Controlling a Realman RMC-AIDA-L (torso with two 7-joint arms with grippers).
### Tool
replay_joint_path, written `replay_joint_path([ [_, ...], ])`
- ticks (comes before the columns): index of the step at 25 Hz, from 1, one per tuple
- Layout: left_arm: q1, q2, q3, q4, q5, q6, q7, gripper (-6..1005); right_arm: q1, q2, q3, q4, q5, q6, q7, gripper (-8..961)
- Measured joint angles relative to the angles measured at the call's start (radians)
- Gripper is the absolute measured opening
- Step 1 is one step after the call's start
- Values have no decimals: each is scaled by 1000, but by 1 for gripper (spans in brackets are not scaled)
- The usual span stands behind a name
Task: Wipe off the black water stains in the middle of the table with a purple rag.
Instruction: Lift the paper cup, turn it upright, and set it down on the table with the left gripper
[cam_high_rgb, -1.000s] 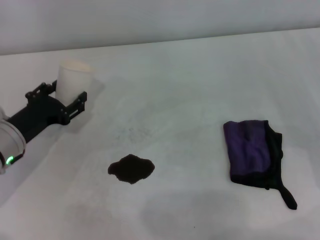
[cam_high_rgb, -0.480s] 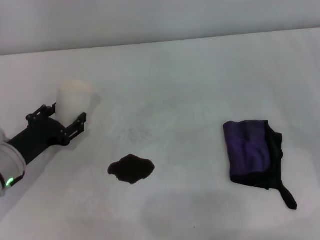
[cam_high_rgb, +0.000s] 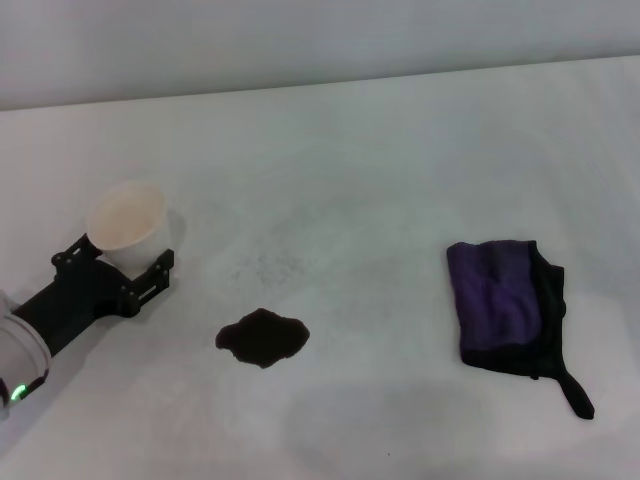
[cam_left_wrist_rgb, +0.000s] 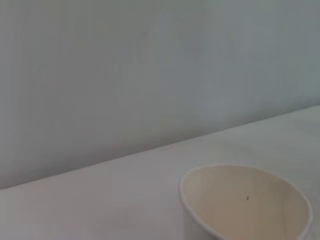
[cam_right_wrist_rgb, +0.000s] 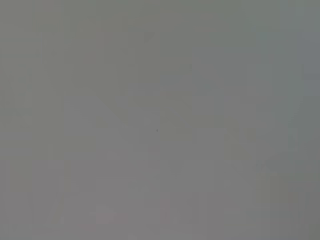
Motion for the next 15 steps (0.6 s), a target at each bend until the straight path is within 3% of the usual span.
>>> replay_joint_path([
  [9,2,0,1,-4,7,-10,30,753,-2,1,0,0,0,-8,0,601],
  [15,5,0,3,-12,8,-16,30,830,-4,1,0,0,0,-13,0,601],
])
